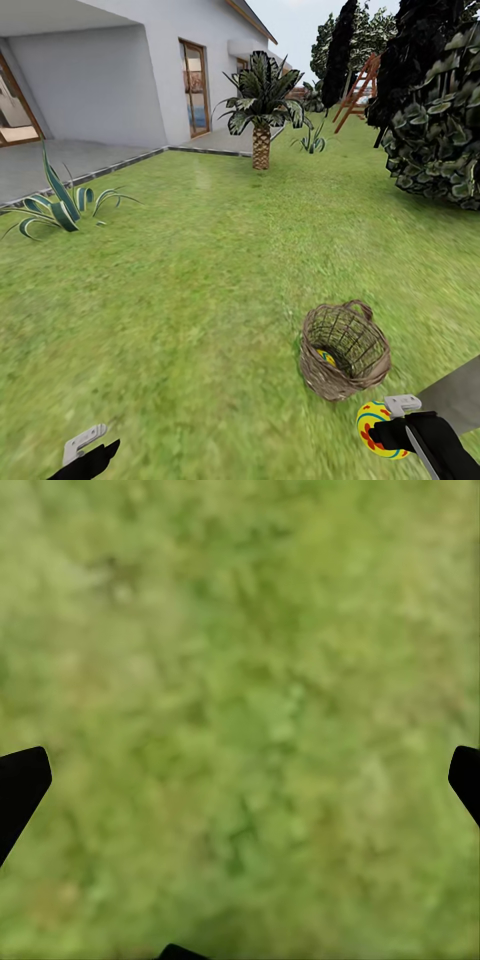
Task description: Take the three Easter eggs out of the wicker basket on the lawn in the garden, then place them on the lawn next to a single tree (choose any tree) so that all three eggs are next to the same tree and none are left in the basket.
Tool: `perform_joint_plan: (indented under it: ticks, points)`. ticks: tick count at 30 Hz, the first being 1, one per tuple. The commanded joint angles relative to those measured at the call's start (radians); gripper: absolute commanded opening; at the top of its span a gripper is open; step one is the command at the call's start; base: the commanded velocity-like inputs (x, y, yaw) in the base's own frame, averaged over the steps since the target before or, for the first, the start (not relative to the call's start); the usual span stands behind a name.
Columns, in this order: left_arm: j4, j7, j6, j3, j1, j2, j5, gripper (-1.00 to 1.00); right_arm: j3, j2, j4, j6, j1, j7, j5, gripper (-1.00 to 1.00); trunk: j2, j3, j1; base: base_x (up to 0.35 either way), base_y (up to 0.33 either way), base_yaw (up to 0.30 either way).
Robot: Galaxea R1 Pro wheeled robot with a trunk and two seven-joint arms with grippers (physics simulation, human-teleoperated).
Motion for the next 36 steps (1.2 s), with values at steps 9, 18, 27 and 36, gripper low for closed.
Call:
perform_joint_plan:
  ticks: [9, 18, 27, 36]
  points:
    - [-0.002, -0.004, 0.007, 0.003, 0.000, 0.000, 0.007, 1.00, -0.001, 0.004, -0.001, 0.006, 0.000, 0.004, 0.003, -1.00, -0.064, -0.029, 0.035, 0.000, 0.000, 0.000]
    - [-0.002, -0.004, 0.007, 0.003, 0.000, 0.000, 0.008, 1.00, -0.001, 0.005, 0.002, 0.006, 0.000, 0.003, 0.003, -1.00, -0.127, -0.057, 0.069, 0.000, 0.000, 0.000]
    - [-0.003, -0.004, 0.007, 0.003, 0.000, 0.000, 0.008, 1.00, -0.001, 0.005, 0.003, 0.006, 0.000, 0.003, 0.003, -1.00, -0.190, -0.086, 0.104, 0.000, 0.000, 0.000]
    - [-0.003, -0.004, 0.007, 0.003, 0.000, 0.000, 0.008, 1.00, 0.001, 0.005, 0.004, 0.006, 0.000, 0.003, 0.004, -1.00, -0.253, -0.114, 0.138, 0.000, 0.000, 0.000]
